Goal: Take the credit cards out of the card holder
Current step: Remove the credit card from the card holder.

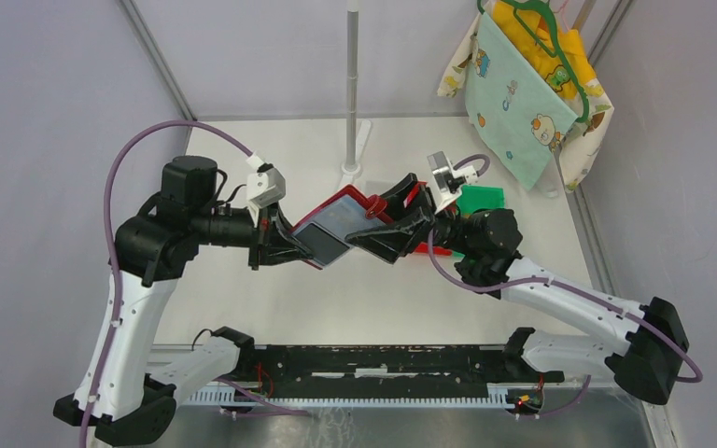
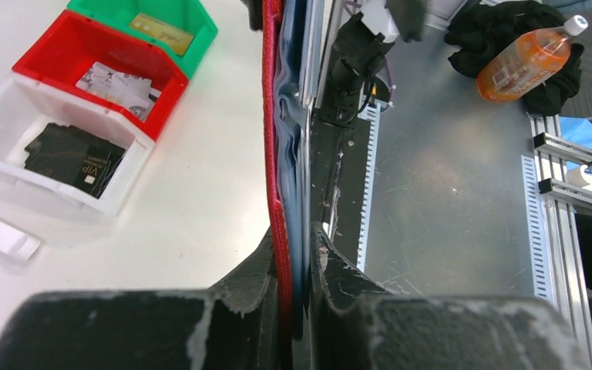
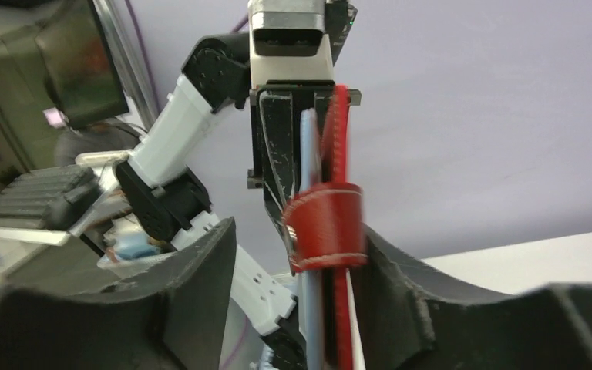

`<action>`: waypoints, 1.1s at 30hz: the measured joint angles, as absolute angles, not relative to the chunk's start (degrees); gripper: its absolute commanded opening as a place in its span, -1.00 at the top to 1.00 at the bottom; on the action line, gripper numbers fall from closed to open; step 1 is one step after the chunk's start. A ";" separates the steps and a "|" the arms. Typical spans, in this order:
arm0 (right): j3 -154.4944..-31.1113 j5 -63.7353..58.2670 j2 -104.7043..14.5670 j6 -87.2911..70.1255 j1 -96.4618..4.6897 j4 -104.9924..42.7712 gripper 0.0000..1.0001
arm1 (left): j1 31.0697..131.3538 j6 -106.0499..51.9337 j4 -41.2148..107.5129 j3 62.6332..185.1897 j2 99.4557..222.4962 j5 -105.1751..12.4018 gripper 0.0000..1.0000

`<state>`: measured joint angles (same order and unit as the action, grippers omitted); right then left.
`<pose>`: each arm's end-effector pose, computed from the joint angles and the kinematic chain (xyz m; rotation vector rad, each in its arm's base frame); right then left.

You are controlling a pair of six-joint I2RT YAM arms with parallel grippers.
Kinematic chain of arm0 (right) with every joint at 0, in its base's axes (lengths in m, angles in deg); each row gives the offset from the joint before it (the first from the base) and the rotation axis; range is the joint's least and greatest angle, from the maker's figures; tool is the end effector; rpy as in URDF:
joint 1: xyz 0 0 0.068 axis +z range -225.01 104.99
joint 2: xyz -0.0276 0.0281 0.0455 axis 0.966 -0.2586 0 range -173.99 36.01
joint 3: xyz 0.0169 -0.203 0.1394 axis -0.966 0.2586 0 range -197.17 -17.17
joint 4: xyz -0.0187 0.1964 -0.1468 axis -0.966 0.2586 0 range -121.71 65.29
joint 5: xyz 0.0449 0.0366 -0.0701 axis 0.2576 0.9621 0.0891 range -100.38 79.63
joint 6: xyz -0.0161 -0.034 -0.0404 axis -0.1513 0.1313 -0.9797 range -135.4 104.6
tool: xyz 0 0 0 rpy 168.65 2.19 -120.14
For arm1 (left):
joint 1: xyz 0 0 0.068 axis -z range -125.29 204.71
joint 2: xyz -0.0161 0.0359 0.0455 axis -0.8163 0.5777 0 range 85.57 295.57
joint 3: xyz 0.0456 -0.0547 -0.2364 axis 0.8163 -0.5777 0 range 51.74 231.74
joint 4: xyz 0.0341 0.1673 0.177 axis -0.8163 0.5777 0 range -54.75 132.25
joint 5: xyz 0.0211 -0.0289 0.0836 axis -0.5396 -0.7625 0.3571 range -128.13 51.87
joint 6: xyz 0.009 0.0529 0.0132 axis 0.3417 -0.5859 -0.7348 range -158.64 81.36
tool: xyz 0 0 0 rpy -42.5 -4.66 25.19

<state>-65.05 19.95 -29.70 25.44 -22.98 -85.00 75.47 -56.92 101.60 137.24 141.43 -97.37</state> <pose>0.1357 0.2048 0.3786 -0.6627 1.0076 1.6999 0.1105 -0.0765 0.4191 1.1963 1.6807 -1.1493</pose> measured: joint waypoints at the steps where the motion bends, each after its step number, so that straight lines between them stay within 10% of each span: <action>1: -65.09 19.93 -28.80 23.61 -22.96 -83.08 -0.34 | 75.47 -56.92 101.64 137.24 141.69 -96.78 0.96; 10: -79.52 25.85 -31.10 6.73 -23.88 -55.89 -0.08 | 75.42 -60.75 106.98 140.06 146.43 -92.10 0.97; 17: -86.75 32.04 -35.32 -0.24 -24.29 -42.95 0.64 | 75.42 -63.78 111.35 141.17 146.65 -90.66 0.96; 19: -87.58 33.15 -36.17 -0.83 -24.47 -41.75 0.97 | 75.40 -64.57 112.97 141.19 146.69 -90.53 0.70; 24: -87.76 33.90 -36.98 1.18 -24.73 -42.47 1.00 | 75.42 -65.25 113.73 141.39 146.69 -90.81 0.06; 33: -73.75 28.08 -33.42 18.64 -26.04 -67.15 1.00 | 75.47 -54.71 97.91 134.15 139.74 -95.75 -0.01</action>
<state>-73.75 28.08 -33.42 18.64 -26.04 -67.15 75.47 -54.71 97.91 134.15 139.74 -95.75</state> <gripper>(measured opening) 0.117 0.505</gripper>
